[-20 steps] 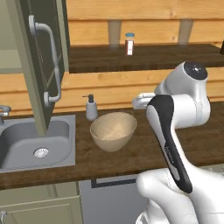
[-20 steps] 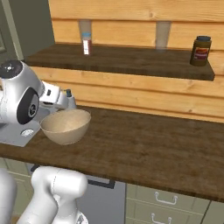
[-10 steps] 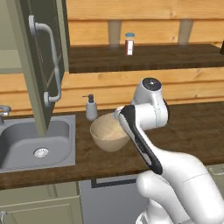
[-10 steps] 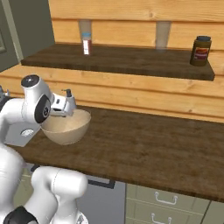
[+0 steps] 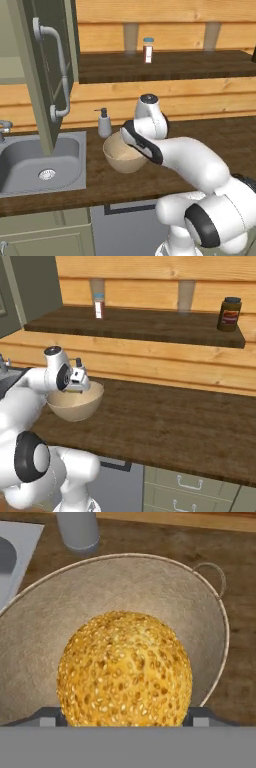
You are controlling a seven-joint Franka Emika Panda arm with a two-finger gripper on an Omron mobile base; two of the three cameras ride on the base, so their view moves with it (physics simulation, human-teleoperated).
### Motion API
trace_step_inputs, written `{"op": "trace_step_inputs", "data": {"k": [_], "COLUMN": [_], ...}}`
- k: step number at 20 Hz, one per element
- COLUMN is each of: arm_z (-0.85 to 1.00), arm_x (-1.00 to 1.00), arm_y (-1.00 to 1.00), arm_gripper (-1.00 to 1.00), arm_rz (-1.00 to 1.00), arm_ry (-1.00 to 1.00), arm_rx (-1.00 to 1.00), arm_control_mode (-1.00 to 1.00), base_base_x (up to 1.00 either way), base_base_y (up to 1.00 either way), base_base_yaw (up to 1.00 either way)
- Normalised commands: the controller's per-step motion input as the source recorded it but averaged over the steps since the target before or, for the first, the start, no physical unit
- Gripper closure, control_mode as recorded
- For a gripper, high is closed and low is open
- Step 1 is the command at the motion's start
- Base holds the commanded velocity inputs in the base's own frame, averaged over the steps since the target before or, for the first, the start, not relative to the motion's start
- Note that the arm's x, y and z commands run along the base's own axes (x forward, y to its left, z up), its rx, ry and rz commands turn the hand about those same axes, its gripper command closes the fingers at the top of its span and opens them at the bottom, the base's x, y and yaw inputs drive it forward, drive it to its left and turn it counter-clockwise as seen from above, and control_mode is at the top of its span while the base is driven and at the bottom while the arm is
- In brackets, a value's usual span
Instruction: Open the cabinet, pick up the bread from the cabinet and place it in the basket. Then move the basket to the dining counter.
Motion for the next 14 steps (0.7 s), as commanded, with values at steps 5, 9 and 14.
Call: {"op": "trace_step_inputs", "data": {"k": [5, 9, 14], "arm_z": [-0.36, -0.69, -0.76], "arm_x": [0.82, 0.33, 0.01], "arm_y": [0.05, 0.05, 0.18], "arm_gripper": [1.0, 1.0, 1.0], "arm_rz": [0.0, 0.02, 0.02], "arm_ry": [0.28, 0.11, 0.01], "arm_rx": [-0.04, -0.03, 0.0], "arm_control_mode": [-1.0, -1.0, -1.0], "base_base_x": [0.0, 0.0, 0.0], "base_base_y": [0.0, 0.0, 0.0], "base_base_yaw": [0.0, 0.0, 0.0]}}
